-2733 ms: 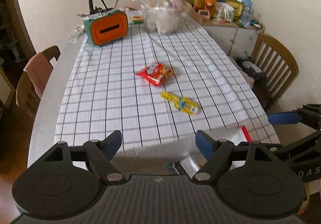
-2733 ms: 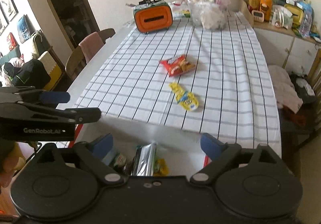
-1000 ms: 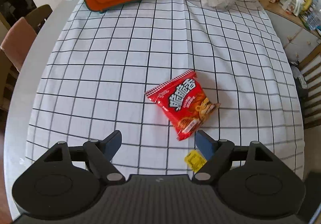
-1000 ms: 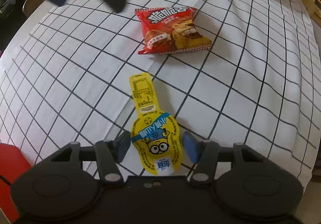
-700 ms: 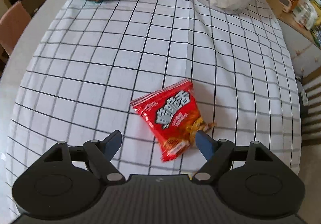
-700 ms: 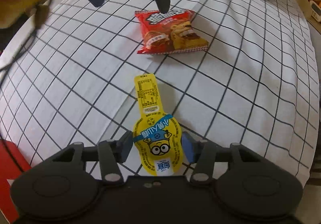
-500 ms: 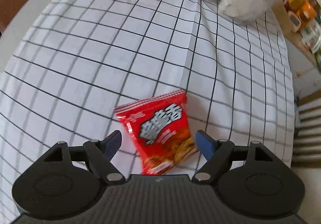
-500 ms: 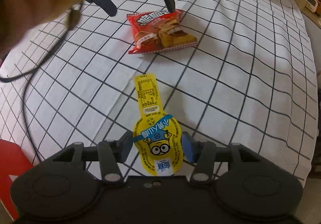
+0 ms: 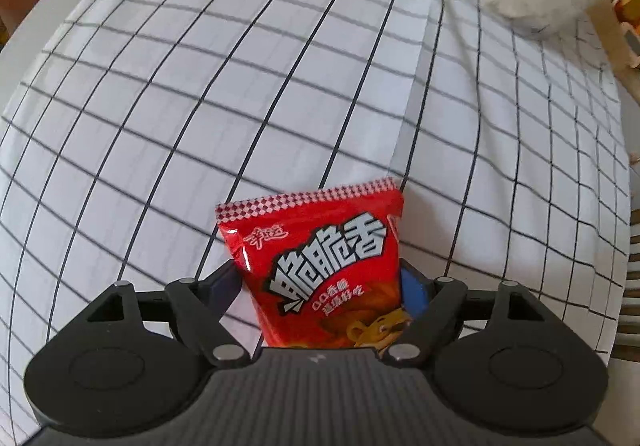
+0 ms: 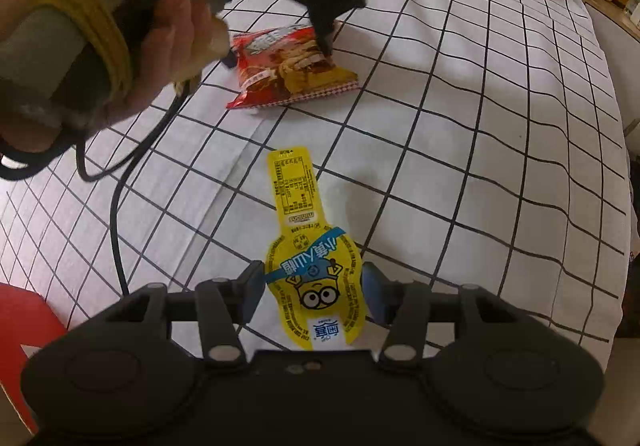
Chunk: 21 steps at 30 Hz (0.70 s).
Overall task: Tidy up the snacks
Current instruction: 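Grasp the yellow minion candy strip with the right tool while the left tool grasps the red chip bag, then lift and carry the candy strip and chip bag with both tools over the box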
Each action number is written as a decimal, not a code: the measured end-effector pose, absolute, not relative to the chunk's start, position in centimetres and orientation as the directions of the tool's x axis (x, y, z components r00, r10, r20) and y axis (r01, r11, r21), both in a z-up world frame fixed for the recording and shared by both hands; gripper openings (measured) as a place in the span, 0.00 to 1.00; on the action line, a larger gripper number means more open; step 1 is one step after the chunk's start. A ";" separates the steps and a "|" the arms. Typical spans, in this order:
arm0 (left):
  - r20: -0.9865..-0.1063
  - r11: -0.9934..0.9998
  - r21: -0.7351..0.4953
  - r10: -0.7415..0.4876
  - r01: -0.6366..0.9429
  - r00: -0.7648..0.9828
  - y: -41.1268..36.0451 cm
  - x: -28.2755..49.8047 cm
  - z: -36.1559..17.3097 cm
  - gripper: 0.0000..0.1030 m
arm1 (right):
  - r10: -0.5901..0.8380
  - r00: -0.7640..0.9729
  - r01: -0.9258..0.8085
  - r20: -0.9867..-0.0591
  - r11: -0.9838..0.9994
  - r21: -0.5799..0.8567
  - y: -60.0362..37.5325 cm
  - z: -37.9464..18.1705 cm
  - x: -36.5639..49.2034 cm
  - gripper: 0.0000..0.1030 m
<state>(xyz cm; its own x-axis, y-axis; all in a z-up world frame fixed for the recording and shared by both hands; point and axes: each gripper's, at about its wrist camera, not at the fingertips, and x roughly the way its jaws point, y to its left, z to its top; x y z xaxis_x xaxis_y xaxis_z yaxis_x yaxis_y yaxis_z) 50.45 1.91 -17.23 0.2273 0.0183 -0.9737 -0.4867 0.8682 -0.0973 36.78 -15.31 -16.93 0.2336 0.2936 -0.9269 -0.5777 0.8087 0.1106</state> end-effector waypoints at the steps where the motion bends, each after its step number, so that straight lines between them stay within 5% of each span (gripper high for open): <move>1: -0.974 0.875 -0.092 0.020 -0.475 0.224 1.8 50.5 -17.3 0.79 | 0.294 0.235 -0.576 -0.926 0.810 0.111 -15.4 -16.9 36.8 0.50; 9: -0.970 0.900 -0.102 0.005 -0.423 0.244 1.6 49.7 -16.9 0.67 | 0.289 0.243 -0.559 -0.926 0.822 0.110 -16.0 -17.2 37.0 0.50; 21: -0.952 0.907 -0.152 -0.027 -0.394 0.305 2.8 45.8 -12.9 0.66 | 0.306 0.285 -0.485 -0.908 0.863 0.139 -18.1 -15.2 36.7 0.50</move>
<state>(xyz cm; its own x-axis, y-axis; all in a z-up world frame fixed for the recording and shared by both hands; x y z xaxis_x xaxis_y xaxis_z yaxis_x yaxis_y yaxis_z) 45.78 2.77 -12.91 0.3051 -0.0269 -0.9519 -0.3936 0.9066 -0.1518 36.71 -18.15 -15.17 0.2847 0.3063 -0.9084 -0.4849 0.8634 0.1391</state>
